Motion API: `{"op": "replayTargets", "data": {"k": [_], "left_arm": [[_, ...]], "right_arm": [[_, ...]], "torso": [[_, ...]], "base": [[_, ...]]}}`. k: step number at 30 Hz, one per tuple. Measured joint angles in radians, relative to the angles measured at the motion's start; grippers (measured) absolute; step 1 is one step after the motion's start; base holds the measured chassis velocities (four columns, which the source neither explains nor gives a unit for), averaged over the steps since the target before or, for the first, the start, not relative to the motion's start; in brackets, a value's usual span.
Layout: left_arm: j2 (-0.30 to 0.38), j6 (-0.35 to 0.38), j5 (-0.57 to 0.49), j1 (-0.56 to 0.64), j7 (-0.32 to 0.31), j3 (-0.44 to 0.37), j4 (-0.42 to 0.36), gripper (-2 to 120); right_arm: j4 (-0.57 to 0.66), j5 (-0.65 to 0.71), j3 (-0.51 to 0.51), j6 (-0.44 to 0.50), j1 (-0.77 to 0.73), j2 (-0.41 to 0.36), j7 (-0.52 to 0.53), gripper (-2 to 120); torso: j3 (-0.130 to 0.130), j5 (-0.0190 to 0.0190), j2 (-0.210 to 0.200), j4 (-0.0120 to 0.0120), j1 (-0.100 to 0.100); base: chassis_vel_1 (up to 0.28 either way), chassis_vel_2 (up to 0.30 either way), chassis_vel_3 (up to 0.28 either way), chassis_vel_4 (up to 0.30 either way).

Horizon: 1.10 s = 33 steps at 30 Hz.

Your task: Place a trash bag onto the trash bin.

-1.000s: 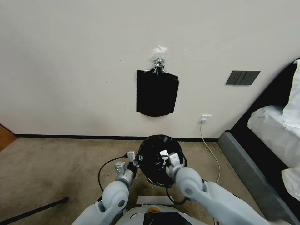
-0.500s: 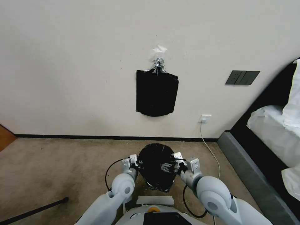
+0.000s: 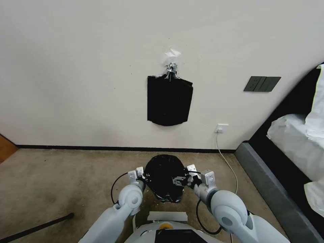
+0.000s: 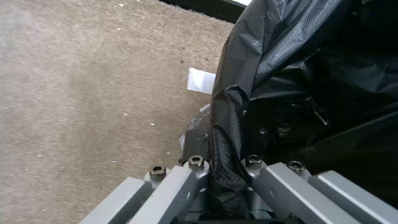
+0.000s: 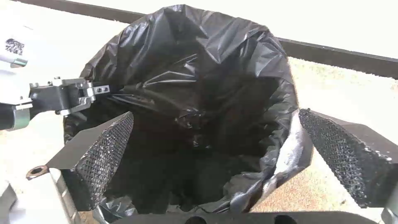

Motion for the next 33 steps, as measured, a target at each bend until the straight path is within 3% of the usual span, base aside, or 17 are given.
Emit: {"op": "replayTargets", "data": {"k": [11,15,16,19,20,23,24,27,28,30,33], "left_arm": [[0.022,-0.019,0.083,0.024,0.066,-0.018,-0.029,39],[0.048,-0.081,0.190,0.053,0.175,-0.047,-0.047,59],[0.048,-0.081,0.190,0.053,0.175,-0.047,-0.047,59],[0.050,-0.240,0.433,0.126,0.335,-0.095,-0.049,74],[0.050,-0.240,0.433,0.126,0.335,-0.095,-0.049,74],[0.019,-0.401,0.623,0.253,0.474,-0.194,-0.054,89],[0.019,-0.401,0.623,0.253,0.474,-0.194,-0.054,89],[-0.032,-0.538,0.788,0.381,0.560,-0.306,-0.067,99],[-0.032,-0.538,0.788,0.381,0.560,-0.306,-0.067,99],[-0.078,-0.628,0.883,0.473,0.603,-0.373,-0.084,100],[-0.129,-0.702,0.954,0.555,0.633,-0.416,-0.099,100]], "right_arm": [[-0.004,-0.069,0.025,0.007,-0.050,0.017,-0.024,100],[-0.029,-0.183,0.062,0.084,-0.110,0.059,-0.079,100],[-0.029,-0.183,0.062,0.084,-0.110,0.059,-0.079,100],[-0.110,-0.395,0.142,0.269,-0.191,0.127,-0.205,100],[-0.110,-0.395,0.142,0.269,-0.191,0.127,-0.205,100],[-0.226,-0.612,0.260,0.505,-0.293,0.231,-0.339,100],[-0.226,-0.612,0.260,0.505,-0.293,0.231,-0.339,100],[-0.298,-0.733,0.348,0.707,-0.365,0.336,-0.405,100],[-0.298,-0.733,0.348,0.707,-0.365,0.336,-0.405,100],[-0.337,-0.794,0.382,0.836,-0.406,0.414,-0.437,100],[-0.353,-0.835,0.391,0.915,-0.430,0.468,-0.457,100]], "torso": [[0.000,0.0000,0.000,0.0001,0.000],[0.000,-0.0001,0.000,-0.0001,0.000],[0.000,-0.0001,0.000,-0.0001,0.000],[0.000,0.0000,0.000,0.0001,0.000],[0.000,0.0000,0.000,0.0001,0.000],[0.000,0.0002,0.000,-0.0002,0.000],[0.000,0.0002,0.000,-0.0002,0.000],[0.000,-0.0002,0.000,0.0002,0.000],[0.000,-0.0002,0.000,0.0002,0.000],[0.000,-0.0001,0.000,-0.0003,0.000],[0.000,0.0001,0.000,0.0000,0.000]], "base": [[0.000,0.000,0.000,0.000],[0.000,0.000,0.000,0.000],[0.000,0.000,0.000,0.000],[0.000,0.000,0.000,0.000],[0.000,0.000,0.000,0.000],[0.000,0.000,0.000,0.000],[0.000,0.000,0.000,0.000],[0.000,0.000,0.000,0.000],[0.000,0.000,0.000,0.000],[0.000,0.000,0.000,0.000],[0.000,0.000,0.000,0.000]]}}
